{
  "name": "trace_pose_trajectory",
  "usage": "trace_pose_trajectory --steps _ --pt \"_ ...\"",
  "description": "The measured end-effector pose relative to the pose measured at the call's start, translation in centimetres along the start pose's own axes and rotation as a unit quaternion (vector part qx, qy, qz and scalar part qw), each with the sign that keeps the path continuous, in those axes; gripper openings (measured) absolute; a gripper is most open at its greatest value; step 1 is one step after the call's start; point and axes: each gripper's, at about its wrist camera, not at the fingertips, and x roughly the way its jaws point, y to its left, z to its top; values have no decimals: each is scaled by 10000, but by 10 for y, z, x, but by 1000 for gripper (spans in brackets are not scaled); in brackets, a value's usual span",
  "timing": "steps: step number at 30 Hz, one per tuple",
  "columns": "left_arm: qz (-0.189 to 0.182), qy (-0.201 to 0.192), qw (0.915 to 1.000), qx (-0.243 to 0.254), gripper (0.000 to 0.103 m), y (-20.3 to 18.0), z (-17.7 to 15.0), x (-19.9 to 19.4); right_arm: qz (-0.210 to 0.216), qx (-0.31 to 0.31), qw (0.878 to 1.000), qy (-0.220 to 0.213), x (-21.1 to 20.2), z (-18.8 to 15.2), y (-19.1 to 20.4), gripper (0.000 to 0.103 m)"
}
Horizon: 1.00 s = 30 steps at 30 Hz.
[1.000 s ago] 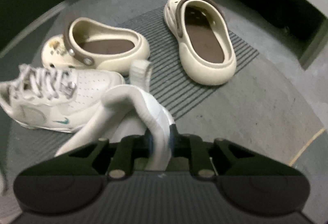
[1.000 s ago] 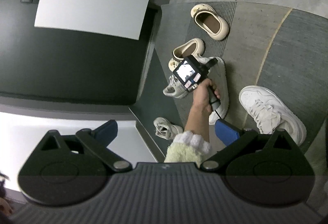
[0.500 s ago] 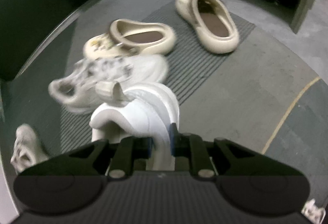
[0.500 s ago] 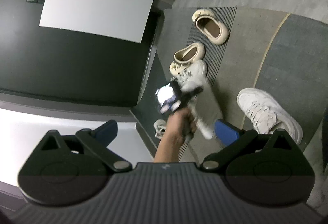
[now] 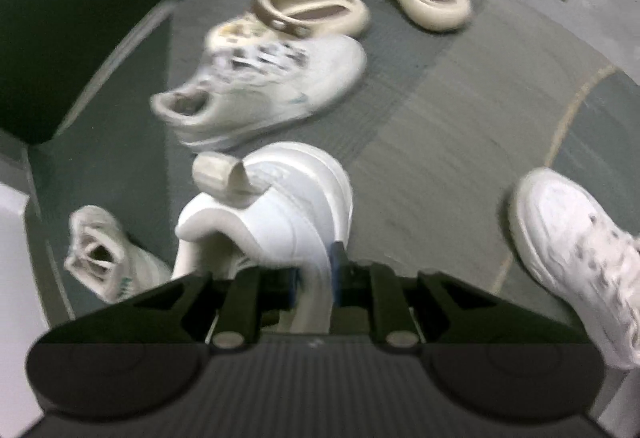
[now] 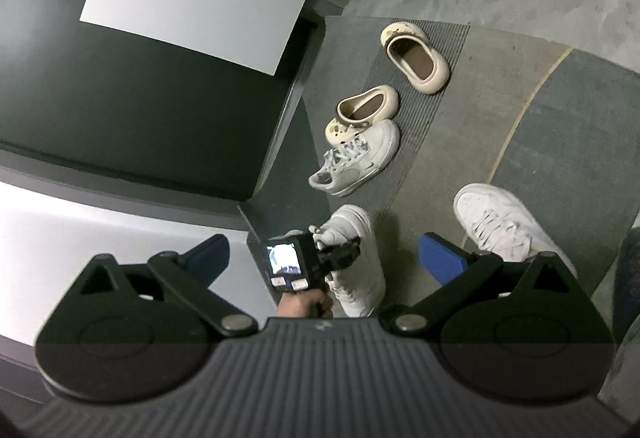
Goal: Organize scattered shoes
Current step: 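Carry the white sneaker with the left tool and set it down in the row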
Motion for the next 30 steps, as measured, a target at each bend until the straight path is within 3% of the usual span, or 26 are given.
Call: trace_pose_trajectory --steps 7,9,13,16,18,20,22,25,27,30 --pt "42 191 9987 474 16 -39 6 25 -26 -46 10000 76 3 -1 3 103" --pt "-177 297 9986 410 18 -51 6 36 -34 -59 9999 98 4 -1 3 103" --pt "-143 300 9993 166 20 -58 6 48 -49 -85 9999 142 5 -2 5 103" --pt "-72 361 9993 -118 35 -53 7 51 -60 -104 9998 175 7 -2 6 103" --pt "19 425 9987 -274 75 -52 5 49 -67 -124 9997 187 7 -2 7 103" --pt "15 428 9985 -342 75 -54 1 39 -59 -194 9997 101 4 -1 12 103" --pt "27 467 9983 -340 87 -58 1 29 51 -192 9997 -129 -5 0 15 103" --pt "185 319 9987 -363 90 -65 1 -3 190 -177 9994 -234 -13 1 17 103" --pt "151 236 9974 -667 97 -67 -3 -22 292 -137 9991 -289 -18 1 16 103" --pt "-215 240 9904 -1344 97 -74 -11 -53 378 -128 9983 -430 -28 0 15 103"
